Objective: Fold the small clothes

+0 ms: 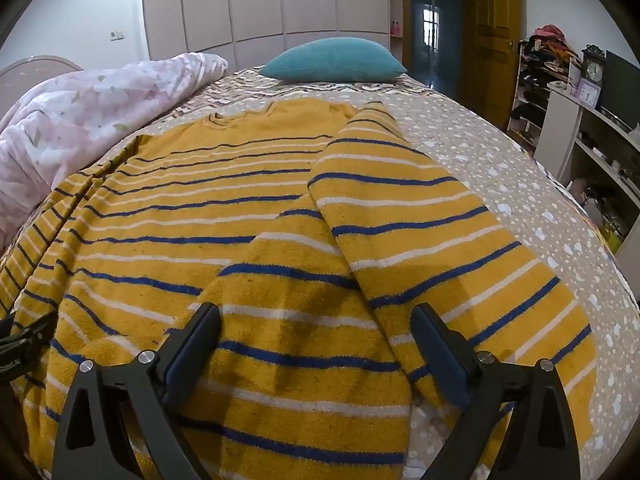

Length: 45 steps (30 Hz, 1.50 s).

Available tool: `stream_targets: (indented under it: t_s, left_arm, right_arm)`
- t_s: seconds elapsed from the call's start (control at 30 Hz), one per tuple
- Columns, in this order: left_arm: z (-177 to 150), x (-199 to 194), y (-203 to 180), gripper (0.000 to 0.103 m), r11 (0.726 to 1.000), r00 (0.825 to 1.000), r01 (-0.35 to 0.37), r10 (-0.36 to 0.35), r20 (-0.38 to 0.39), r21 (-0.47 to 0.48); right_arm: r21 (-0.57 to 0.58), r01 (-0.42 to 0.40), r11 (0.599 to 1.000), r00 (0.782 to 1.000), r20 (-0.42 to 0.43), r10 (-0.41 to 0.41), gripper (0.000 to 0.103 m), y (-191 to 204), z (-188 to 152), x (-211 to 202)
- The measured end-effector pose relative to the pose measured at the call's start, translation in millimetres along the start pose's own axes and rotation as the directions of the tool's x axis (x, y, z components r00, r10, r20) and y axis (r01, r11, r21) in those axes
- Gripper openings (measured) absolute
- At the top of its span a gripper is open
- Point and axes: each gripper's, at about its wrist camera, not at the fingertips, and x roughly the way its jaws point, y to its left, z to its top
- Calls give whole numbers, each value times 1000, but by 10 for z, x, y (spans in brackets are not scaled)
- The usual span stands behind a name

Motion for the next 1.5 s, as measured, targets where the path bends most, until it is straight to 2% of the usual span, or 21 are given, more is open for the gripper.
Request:
stream_targets:
  t_s: [0.3, 0.37, 0.63, 0.9, 1.07, 1.5]
  left_arm:
    - [0, 0, 5, 103, 1000, 1000, 1, -1, 0, -1]
    - [0, 0, 6, 103, 1000, 1000, 2, -2, 0, -1]
    - [-2, 0, -6, 103, 1000, 1000, 3, -3, 0, -2]
    - [-2, 3, 4, 103, 1000, 1000, 2, -2, -1, -2]
    - [-2, 10, 5, 103, 1000, 1000, 1, -1, -4, -2]
    - [-4, 21, 15, 103, 1000, 1000, -11, 11, -12, 7]
  right_arm:
    - [-10, 23, 1000, 1000, -14, -23, 99, 24, 1, 19]
    - [-12, 31, 999, 999, -11, -31, 100, 132, 5, 78]
    - [-26, 50, 998, 999, -12, -50, 100, 84, 11, 54]
    - [-7, 31, 1000, 999, -27, -31, 101, 81, 14, 64]
    - [7, 15, 1000, 1000, -4, -15, 102, 67, 16, 66]
    - [4, 18, 1000, 1000, -3, -18, 102, 67, 23, 67]
